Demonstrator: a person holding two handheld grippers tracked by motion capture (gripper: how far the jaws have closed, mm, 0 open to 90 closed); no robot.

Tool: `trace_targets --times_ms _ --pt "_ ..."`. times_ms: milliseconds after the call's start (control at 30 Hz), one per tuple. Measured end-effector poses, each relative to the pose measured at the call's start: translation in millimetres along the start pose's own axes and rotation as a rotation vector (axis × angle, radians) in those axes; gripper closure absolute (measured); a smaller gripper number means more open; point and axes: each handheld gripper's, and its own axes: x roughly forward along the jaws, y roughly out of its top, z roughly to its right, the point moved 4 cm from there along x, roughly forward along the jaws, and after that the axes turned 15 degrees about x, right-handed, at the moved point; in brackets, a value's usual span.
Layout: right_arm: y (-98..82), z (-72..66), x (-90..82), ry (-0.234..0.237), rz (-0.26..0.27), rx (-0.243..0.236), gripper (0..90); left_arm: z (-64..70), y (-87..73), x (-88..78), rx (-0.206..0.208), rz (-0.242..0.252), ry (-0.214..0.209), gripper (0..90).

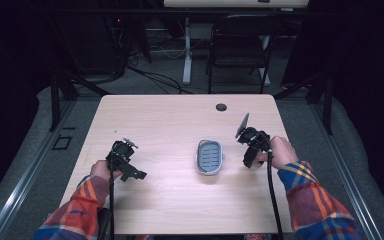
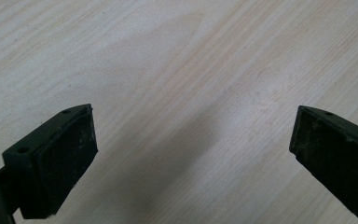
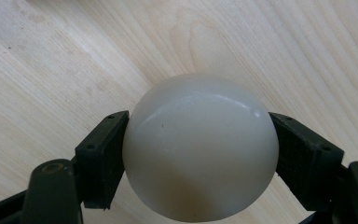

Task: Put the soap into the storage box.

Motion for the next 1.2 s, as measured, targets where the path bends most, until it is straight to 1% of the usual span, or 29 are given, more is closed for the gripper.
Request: trace_targets --times_ms 33,67,100,133,167,300,333,433,500,867,933,1000,1200 --pt "1.1 -0.4 -0.6 -0.007 0.001 -0.007 24.3 0.1 0.0 0.0 0.000 0.001 0.000 0.4" --pt "1.9 -2.1 -0.1 0.004 0.015 0.001 24.3 0.1 0.0 -0.1 0.000 0.000 0.001 0.4" --pt "2.9 -2.6 -1.7 -0.001 -0.001 -0.004 24.3 0.0 -0.1 -0.2 0.000 0.000 0.001 0.4" --pt "3.6 -4.1 -1.0 0.003 0.013 0.002 24.4 -0.1 -0.1 -0.2 0.000 0.000 0.001 0.4" --pt "5.1 -3.3 -3.8 -0.010 -0.016 -0.027 24.3 -0.1 -0.1 -0.1 0.000 0.000 0.001 0.4" --pt "7.9 -7.6 -3.9 -0.002 0.002 -0.020 24.3 0.0 -0.1 -0.1 0.000 0.000 0.000 0.4" --pt "8.7 -7.9 -4.9 -0.007 -0.003 -0.027 24.3 0.0 -0.1 -0.1 0.000 -0.001 0.001 0.4" --pt "11.3 -10.6 -6.9 -0.004 0.010 -0.025 24.3 -0.1 -0.1 -0.2 0.000 0.000 0.001 0.4" --pt "12.6 -11.1 -9.0 -0.005 0.003 -0.034 24.3 0.0 -0.1 -0.2 0.000 0.001 0.000 0.5" --pt "18.2 -16.7 -13.8 -0.006 0.007 -0.044 24.4 -0.1 0.0 0.1 -0.001 0.001 -0.001 0.4" --pt "19.6 -16.3 -16.9 -0.016 -0.009 -0.060 24.4 -0.1 0.0 0.1 -0.001 0.000 0.000 0.4" --pt "19.7 -17.0 -16.9 -0.011 0.000 -0.053 24.4 0.0 0.0 0.2 -0.001 0.001 -0.001 0.5" --pt "22.5 -18.4 -22.9 -0.013 0.009 -0.057 24.4 0.0 0.0 0.1 0.000 -0.001 0.000 0.5"
